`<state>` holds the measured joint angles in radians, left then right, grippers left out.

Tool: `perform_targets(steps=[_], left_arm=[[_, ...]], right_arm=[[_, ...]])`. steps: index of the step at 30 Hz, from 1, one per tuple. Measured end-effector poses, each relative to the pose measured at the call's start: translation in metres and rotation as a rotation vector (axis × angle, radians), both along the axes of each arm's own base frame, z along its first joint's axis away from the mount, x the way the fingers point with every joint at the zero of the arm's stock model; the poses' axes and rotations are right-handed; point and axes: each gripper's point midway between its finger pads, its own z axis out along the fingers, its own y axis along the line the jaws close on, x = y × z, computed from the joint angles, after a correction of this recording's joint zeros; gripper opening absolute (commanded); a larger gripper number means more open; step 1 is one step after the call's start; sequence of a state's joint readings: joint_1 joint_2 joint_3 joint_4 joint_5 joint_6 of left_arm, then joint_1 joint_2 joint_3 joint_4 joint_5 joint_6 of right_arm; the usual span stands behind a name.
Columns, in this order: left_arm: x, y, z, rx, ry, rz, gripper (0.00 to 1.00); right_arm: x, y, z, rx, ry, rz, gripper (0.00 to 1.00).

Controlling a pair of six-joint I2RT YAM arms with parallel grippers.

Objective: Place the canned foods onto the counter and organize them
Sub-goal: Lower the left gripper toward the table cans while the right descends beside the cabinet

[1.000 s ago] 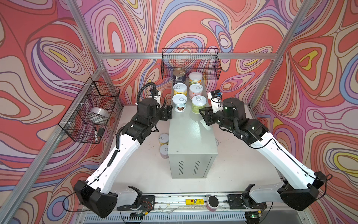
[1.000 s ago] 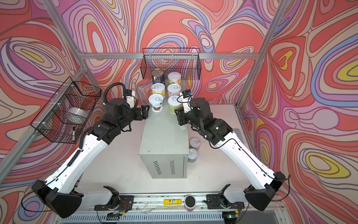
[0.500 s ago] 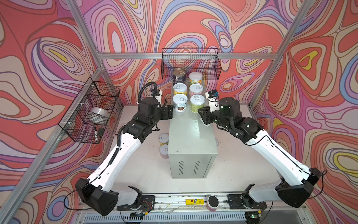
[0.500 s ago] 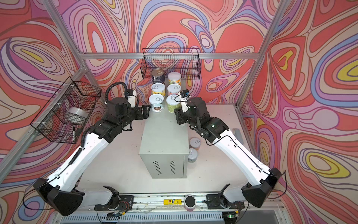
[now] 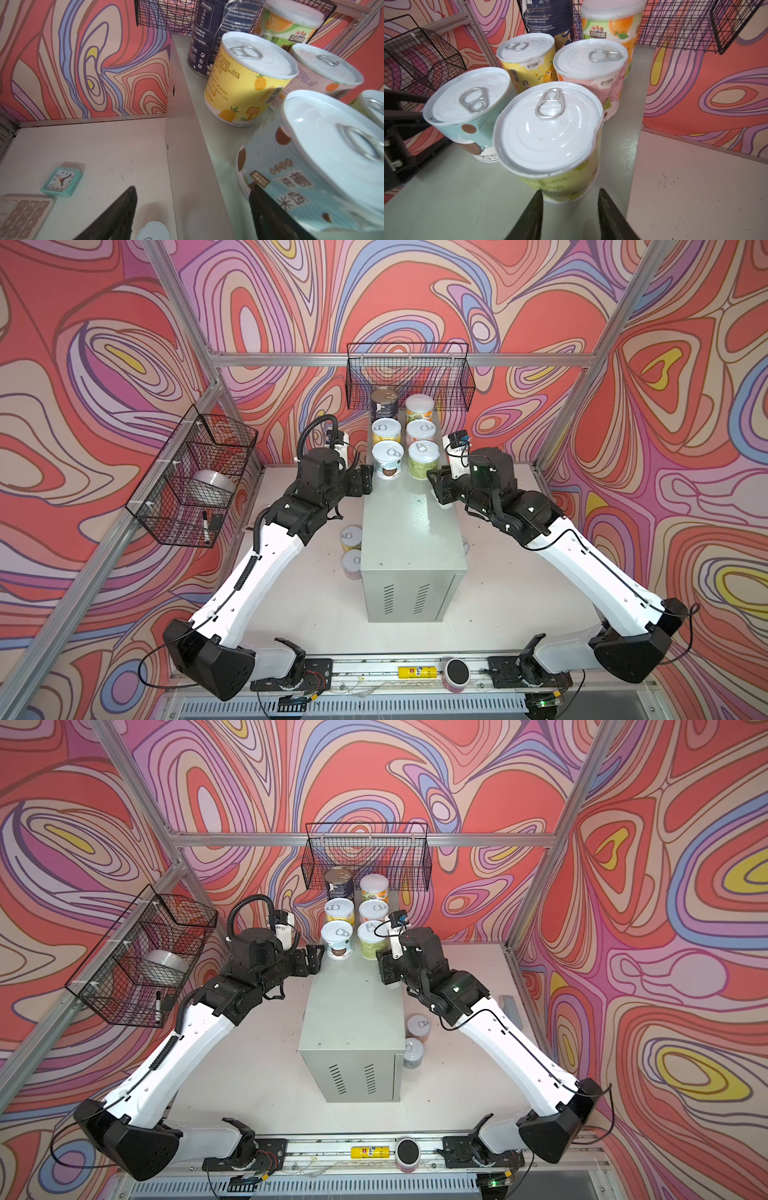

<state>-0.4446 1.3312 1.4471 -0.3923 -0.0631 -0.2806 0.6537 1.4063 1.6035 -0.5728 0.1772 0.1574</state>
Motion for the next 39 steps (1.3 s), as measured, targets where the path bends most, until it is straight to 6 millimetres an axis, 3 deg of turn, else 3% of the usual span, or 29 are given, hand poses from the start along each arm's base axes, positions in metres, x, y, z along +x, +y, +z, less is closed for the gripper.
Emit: perform_targets(steps=[6,10,16,19,22,27,33,39], left_arm=[[-0.001,0.006,0.001,0.01,-0.003,0.024,0.89],[-0.01,0.016,0.005,0.029,-0.003,0.05,0.89],[-0.043,0.046,0.024,0.023,-0.057,0.117,0.89],[-0.055,0.054,0.022,0.011,-0.059,0.134,0.89],[-0.06,0.059,-0.002,0.019,-0.014,0.156,0.91],[-0.086,0.073,-0.067,0.041,0.106,0.184,0.97],[-0.117,0.087,-0.084,-0.015,0.11,0.202,1.0],[-0.129,0.091,-0.098,-0.046,0.132,0.213,0.99]], right_arm=[[0.0,-0.003,0.002,0.001,-0.003,-0.008,0.45],[-0.01,-0.012,0.015,0.016,-0.027,-0.016,0.5],[-0.047,-0.053,0.046,0.064,-0.116,-0.072,0.63],[-0.059,-0.072,0.049,0.069,-0.145,-0.12,0.68],[-0.061,-0.088,0.035,0.039,-0.133,-0.188,0.72],[-0.056,-0.099,-0.002,-0.033,-0.072,-0.263,0.76],[-0.055,-0.102,-0.05,-0.046,0.021,-0.292,0.77],[-0.053,-0.107,-0.09,-0.032,0.111,-0.311,0.78]])
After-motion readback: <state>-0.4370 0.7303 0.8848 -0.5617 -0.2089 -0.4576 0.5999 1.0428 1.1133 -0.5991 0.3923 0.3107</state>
